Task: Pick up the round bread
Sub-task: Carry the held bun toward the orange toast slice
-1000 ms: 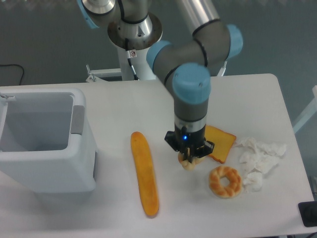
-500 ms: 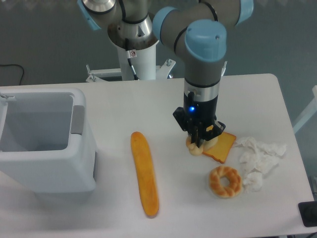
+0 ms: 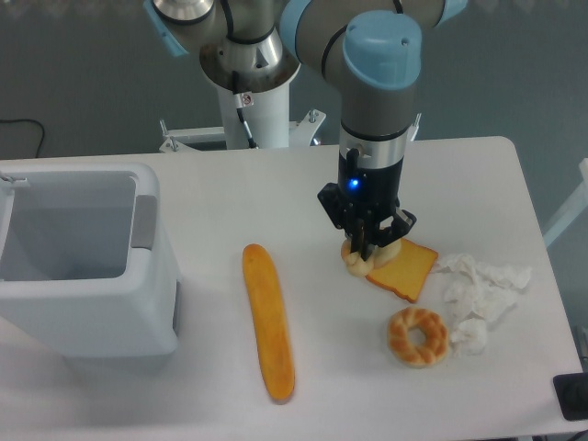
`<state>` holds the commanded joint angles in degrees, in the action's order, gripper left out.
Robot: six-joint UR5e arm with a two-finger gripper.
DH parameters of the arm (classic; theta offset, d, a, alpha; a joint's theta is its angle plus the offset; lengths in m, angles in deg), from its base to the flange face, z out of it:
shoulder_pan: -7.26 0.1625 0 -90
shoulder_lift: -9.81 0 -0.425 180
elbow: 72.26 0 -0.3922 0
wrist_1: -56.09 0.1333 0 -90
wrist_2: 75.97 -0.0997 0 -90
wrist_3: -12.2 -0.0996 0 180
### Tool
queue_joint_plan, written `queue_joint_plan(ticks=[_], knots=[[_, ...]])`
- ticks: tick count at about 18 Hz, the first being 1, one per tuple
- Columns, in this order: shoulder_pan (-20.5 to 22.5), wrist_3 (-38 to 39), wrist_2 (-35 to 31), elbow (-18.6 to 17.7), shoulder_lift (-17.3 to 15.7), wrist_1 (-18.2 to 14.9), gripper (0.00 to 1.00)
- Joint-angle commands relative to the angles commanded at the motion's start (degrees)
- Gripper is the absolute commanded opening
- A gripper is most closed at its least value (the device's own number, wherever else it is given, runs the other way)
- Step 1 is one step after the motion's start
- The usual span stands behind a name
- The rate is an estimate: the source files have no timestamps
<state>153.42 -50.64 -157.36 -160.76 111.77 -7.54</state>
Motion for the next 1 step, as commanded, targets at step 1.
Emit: queue_joint_plan(ticks=[1], knots=[[0.00, 0.09, 0.35, 0.00, 0.00, 0.00, 0.00]])
